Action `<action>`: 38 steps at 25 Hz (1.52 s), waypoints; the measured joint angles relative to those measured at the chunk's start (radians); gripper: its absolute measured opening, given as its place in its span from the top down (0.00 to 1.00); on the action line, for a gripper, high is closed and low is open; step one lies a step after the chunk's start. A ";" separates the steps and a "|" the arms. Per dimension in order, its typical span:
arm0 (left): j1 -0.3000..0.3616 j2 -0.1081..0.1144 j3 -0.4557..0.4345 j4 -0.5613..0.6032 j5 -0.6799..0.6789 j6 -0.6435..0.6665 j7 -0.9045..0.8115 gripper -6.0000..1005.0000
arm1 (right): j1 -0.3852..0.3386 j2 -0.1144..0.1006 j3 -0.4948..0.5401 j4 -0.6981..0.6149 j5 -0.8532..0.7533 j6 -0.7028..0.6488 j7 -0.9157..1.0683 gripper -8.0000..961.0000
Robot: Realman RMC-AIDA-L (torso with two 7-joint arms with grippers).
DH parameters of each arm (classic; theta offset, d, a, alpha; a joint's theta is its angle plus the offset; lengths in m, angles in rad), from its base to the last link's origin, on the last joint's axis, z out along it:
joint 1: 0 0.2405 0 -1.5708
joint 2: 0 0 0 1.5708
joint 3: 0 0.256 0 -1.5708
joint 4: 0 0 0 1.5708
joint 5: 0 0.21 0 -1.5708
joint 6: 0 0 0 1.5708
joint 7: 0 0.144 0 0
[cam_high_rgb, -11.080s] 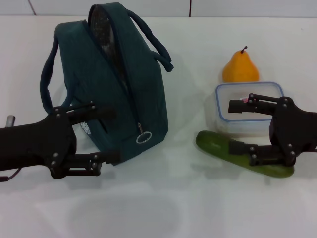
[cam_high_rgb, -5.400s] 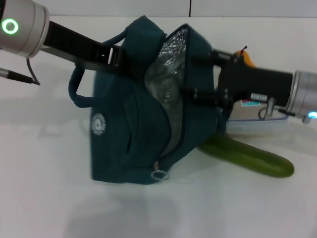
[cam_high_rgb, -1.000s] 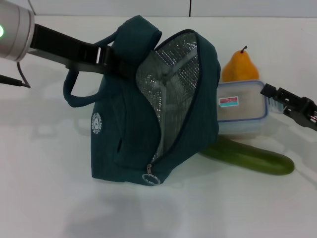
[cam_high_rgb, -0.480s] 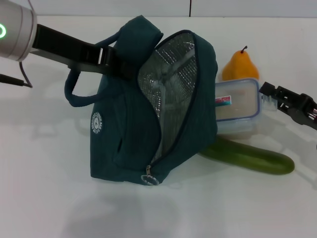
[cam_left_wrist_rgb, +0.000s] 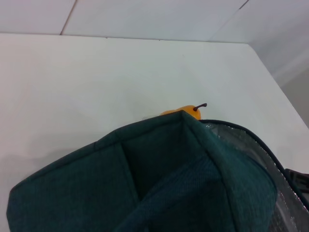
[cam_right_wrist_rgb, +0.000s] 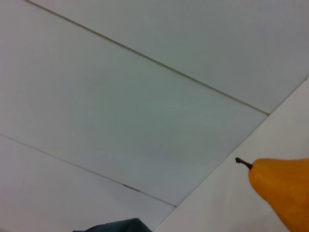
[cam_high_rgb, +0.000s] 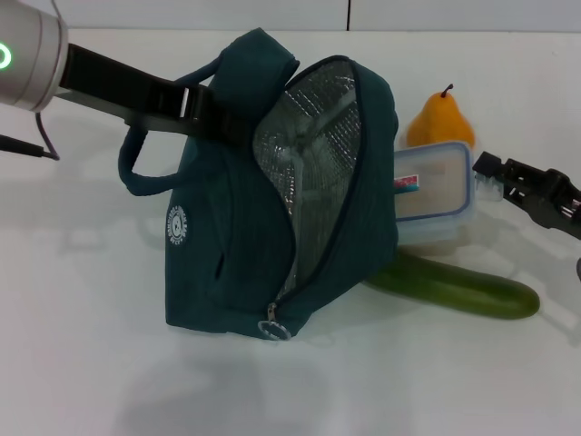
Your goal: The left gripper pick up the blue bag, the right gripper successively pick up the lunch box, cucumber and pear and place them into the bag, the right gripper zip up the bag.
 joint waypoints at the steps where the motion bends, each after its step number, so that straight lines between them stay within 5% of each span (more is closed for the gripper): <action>1: 0.001 0.000 0.000 0.000 0.000 0.000 0.000 0.94 | 0.000 0.000 -0.001 0.000 0.000 -0.003 0.000 0.71; 12: 0.009 0.001 0.000 0.000 0.000 0.000 0.011 0.94 | -0.001 0.009 0.007 0.025 0.039 -0.009 -0.007 0.89; 38: 0.012 0.003 -0.008 0.000 0.000 -0.003 0.014 0.94 | -0.065 -0.009 0.009 0.062 0.183 -0.124 0.038 0.89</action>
